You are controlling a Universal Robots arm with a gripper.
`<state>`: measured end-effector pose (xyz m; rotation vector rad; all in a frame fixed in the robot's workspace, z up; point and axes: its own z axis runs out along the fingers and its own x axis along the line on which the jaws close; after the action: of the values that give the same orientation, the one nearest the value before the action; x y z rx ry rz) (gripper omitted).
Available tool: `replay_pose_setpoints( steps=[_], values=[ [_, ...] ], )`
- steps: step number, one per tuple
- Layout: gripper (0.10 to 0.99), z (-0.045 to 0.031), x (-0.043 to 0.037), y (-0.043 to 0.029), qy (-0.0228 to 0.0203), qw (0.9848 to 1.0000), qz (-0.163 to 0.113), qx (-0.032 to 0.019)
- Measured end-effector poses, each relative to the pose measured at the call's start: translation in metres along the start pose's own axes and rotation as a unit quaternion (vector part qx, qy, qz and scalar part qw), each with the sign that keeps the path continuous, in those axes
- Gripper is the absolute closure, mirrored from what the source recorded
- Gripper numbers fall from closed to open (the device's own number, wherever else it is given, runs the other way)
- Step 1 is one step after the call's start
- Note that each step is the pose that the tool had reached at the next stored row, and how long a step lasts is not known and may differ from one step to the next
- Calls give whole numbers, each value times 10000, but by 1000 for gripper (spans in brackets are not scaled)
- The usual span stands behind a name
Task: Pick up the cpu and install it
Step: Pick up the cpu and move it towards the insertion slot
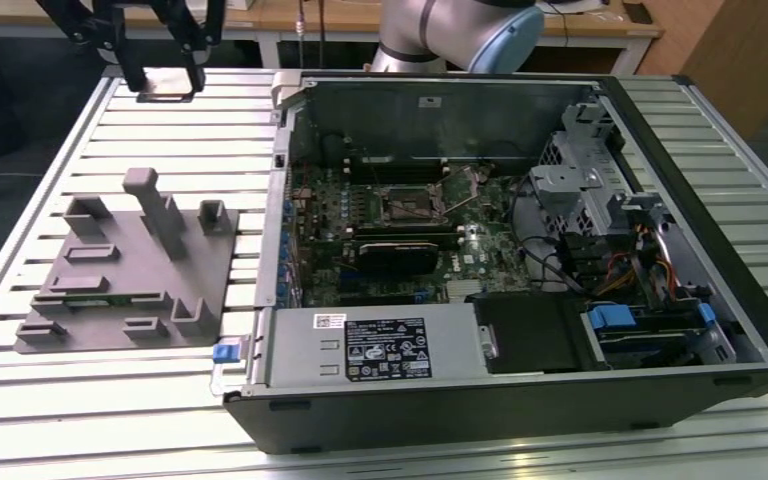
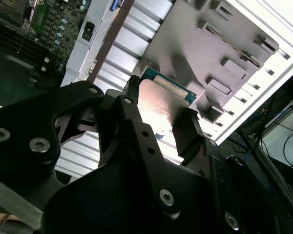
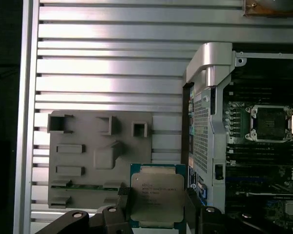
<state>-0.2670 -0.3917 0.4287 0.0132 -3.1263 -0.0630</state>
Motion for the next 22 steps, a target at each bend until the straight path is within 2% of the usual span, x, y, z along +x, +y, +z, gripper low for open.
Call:
replay_pose_setpoints(
  steps=[22],
  values=[
    [557, 14, -240, -1, 0, 10000, 0, 0]
  ],
)
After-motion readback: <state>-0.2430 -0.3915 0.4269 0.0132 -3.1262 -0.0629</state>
